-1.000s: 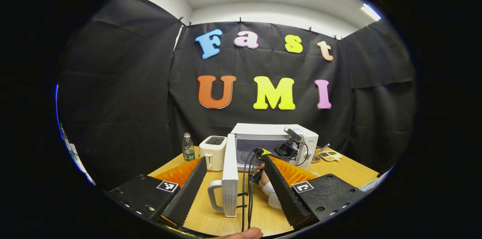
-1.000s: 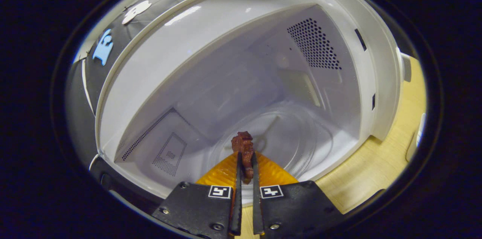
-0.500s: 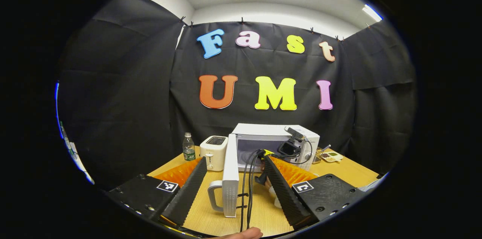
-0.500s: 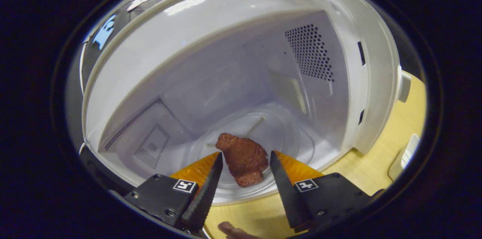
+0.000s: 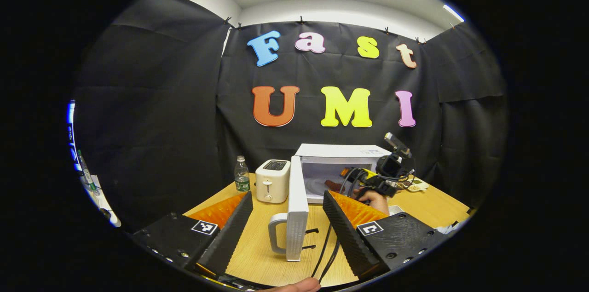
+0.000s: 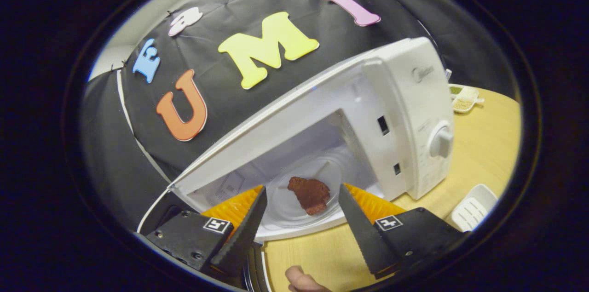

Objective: Open the microwave oven with the left hand, put the food in, and close the microwave oven.

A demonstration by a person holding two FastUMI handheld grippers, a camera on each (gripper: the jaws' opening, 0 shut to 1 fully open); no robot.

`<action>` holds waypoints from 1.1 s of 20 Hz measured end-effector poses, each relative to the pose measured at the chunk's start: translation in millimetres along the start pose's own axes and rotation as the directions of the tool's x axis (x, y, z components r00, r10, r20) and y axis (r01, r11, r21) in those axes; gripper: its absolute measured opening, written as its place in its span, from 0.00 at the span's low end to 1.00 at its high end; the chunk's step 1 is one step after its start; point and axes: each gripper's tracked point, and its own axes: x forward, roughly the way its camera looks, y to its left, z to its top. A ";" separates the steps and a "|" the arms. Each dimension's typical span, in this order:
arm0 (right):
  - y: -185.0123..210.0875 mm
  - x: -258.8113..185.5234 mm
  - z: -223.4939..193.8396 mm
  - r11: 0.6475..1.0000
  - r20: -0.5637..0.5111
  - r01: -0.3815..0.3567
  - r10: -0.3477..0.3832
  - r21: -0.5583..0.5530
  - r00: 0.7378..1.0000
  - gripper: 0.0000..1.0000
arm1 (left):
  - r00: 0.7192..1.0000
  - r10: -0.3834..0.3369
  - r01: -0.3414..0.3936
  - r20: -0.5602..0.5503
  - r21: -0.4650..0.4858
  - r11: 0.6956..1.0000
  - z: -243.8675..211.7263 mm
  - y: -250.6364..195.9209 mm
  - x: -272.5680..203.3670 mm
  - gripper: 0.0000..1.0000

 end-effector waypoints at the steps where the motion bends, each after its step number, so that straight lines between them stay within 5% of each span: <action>1: 1.9 -15.8 7.2 1.000 0.017 -0.022 0.022 -0.007 1.000 0.87 | 1.000 0.006 -0.006 -0.005 0.002 1.000 -2.6 3.5 -0.7 0.94; 2: 1.6 -30.8 15.0 0.999 0.031 -0.036 0.036 -0.021 0.999 0.99 | 1.000 0.015 -0.015 -0.010 0.005 1.000 -4.3 8.8 -2.1 0.94; 3: -1.7 -46.7 22.5 0.997 0.046 -0.056 0.058 -0.044 0.997 0.87 | 1.000 0.021 -0.020 -0.015 0.008 1.000 -6.8 12.5 -1.8 0.94; 4: -1.5 -63.8 29.8 0.995 0.060 -0.073 0.077 -0.067 0.995 0.99 | 0.999 0.025 -0.025 -0.020 0.011 1.000 -9.0 17.4 -4.1 0.94; 9: -10.0 -156.3 59.5 0.977 0.121 -0.119 0.141 -0.175 0.983 0.99 | 0.998 0.052 -0.052 -0.018 -0.003 0.999 -15.1 42.2 -5.1 0.94; 12: -31.8 -210.2 78.1 0.962 0.185 -0.076 0.127 -0.261 0.975 0.99 | 0.999 0.046 -0.045 0.020 -0.051 0.998 -15.6 48.7 -3.9 0.94; 13: -36.4 -228.2 78.0 0.955 0.188 -0.079 0.137 -0.287 0.973 0.99 | 0.998 0.056 -0.055 0.014 -0.063 0.997 -22.3 54.8 -1.0 0.81; 14: -39.7 -246.1 74.1 0.946 0.173 -0.102 0.161 -0.308 0.972 0.99 | 0.998 0.070 -0.070 0.004 -0.070 0.995 -30.4 61.0 2.9 0.93; 15: -45.1 -261.3 70.9 0.938 0.157 -0.131 0.189 -0.321 0.969 0.99 | 0.996 0.087 -0.086 0.009 -0.074 0.994 -33.2 68.2 5.7 0.92; 17: -57.6 -292.9 74.7 0.931 0.163 -0.168 0.230 -0.326 0.960 0.99 | 0.994 0.110 -0.109 0.009 -0.066 0.992 -42.5 78.6 16.5 0.63; 19: -74.2 -315.2 84.1 0.929 0.183 -0.156 0.227 -0.336 0.957 0.99 | 0.996 0.082 -0.084 -0.025 -0.076 0.994 -57.8 76.4 27.3 0.60; 20: -78.2 -323.5 90.8 0.925 0.193 -0.153 0.230 -0.348 0.954 0.99 | 0.996 0.085 -0.087 -0.029 -0.078 0.993 -61.6 77.9 31.8 0.09; 21: -85.2 -331.8 93.9 0.922 0.197 -0.138 0.220 -0.361 0.955 0.99 | 0.994 0.106 -0.108 -0.026 -0.072 0.992 -63.8 84.2 35.8 0.17; 22: -90.0 -340.9 98.9 0.919 0.206 -0.129 0.218 -0.373 0.954 0.99 | 0.992 0.119 -0.121 -0.032 -0.061 0.991 -69.6 87.2 39.4 0.01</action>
